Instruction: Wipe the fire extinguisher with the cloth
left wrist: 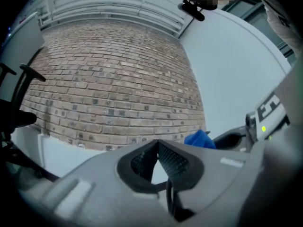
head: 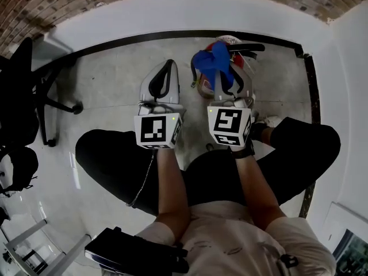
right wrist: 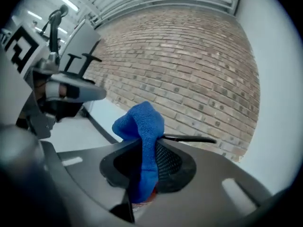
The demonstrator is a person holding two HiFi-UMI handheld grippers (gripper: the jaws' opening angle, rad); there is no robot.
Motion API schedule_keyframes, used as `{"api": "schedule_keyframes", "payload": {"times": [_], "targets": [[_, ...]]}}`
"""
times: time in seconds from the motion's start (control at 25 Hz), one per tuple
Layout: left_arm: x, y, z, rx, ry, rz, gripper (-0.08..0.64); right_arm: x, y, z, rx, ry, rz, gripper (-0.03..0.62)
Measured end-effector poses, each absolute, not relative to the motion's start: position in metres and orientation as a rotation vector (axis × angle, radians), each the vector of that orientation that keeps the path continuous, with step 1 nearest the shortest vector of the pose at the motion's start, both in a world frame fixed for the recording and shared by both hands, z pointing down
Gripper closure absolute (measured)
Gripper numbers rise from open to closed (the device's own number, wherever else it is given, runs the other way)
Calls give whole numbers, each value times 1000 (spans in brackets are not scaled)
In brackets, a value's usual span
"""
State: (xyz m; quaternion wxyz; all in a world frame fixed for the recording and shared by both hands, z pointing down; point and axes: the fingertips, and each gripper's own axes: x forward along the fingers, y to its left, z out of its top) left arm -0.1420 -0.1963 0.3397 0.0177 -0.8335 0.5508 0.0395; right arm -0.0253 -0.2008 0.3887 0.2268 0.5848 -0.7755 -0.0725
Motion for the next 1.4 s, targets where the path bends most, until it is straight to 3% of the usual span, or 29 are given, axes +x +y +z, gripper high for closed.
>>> {"api": "schedule_keyframes", "payload": {"times": [0.24,0.52,0.88,1.2,1.32,1.4], "targets": [[-154,-199,347,-2594,1754,152,560,-71,-186,461,1460,-2029,-499,523],[-156,-205,362,-2625,1775,152,560,-63,-182,664,1159,-1904,-93,526],[-160,-208,378,-2667,1798,135,560,-54,-172,807,1024,-1648,202,526],[-150,-206,378,-2687,1747,127,560,-54,-169,813,1003,-1732,412,525],[-153,-206,373,-2677,1751,138,560,-60,-163,771,1064,-1927,582,528],[-153,-206,371,-2670,1750,149,560,-61,-163,713,1114,-2042,528,528]]}}
